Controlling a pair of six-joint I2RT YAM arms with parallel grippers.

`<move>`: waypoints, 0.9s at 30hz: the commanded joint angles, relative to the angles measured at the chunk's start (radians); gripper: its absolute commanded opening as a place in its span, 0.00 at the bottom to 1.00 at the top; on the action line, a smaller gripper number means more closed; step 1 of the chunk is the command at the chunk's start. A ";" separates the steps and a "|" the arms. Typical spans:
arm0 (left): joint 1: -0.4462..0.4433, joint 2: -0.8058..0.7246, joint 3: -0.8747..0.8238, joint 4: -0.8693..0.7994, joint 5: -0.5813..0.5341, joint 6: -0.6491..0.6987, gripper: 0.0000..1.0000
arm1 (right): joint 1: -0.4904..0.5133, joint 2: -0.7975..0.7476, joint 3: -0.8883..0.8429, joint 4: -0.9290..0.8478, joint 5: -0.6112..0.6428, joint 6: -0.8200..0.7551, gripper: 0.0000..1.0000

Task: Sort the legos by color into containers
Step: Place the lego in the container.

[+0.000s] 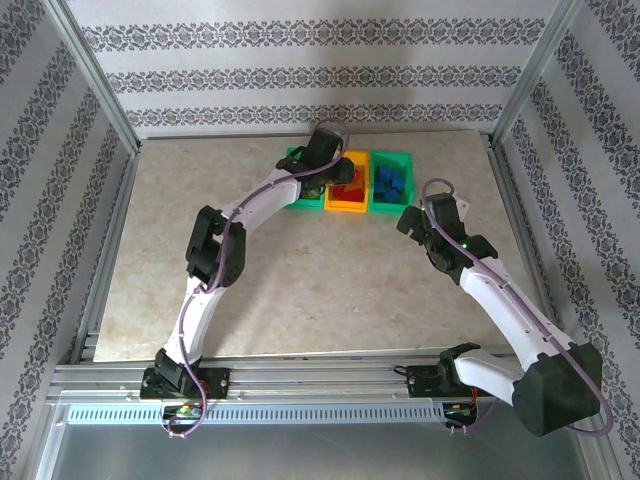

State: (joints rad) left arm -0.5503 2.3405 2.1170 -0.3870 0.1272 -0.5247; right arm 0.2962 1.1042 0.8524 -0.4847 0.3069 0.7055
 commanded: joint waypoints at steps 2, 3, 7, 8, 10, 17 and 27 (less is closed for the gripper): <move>-0.015 0.106 0.175 -0.152 -0.007 0.069 0.35 | 0.009 -0.018 -0.006 -0.018 0.017 0.012 0.99; -0.017 0.133 0.216 -0.165 -0.002 0.078 0.35 | 0.010 -0.019 -0.006 -0.020 0.016 0.012 0.98; -0.022 0.214 0.332 -0.201 -0.004 0.087 0.38 | 0.012 -0.023 0.001 -0.028 0.017 0.009 0.98; -0.022 0.224 0.341 -0.199 -0.006 0.088 0.38 | 0.013 -0.025 0.002 -0.030 0.020 0.008 0.98; -0.022 0.235 0.347 -0.184 -0.012 0.092 0.39 | 0.014 -0.030 0.001 -0.032 0.020 0.008 0.98; -0.022 0.253 0.347 -0.152 -0.007 0.103 0.50 | 0.016 -0.040 -0.001 -0.038 0.024 0.006 0.98; -0.022 0.195 0.357 -0.169 -0.003 0.113 0.52 | 0.021 -0.040 0.007 -0.041 0.024 0.005 0.98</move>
State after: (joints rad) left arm -0.5629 2.5919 2.4351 -0.5282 0.1272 -0.4377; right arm 0.3107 1.0794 0.8524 -0.5053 0.3073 0.7055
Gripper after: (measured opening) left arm 0.518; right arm 0.984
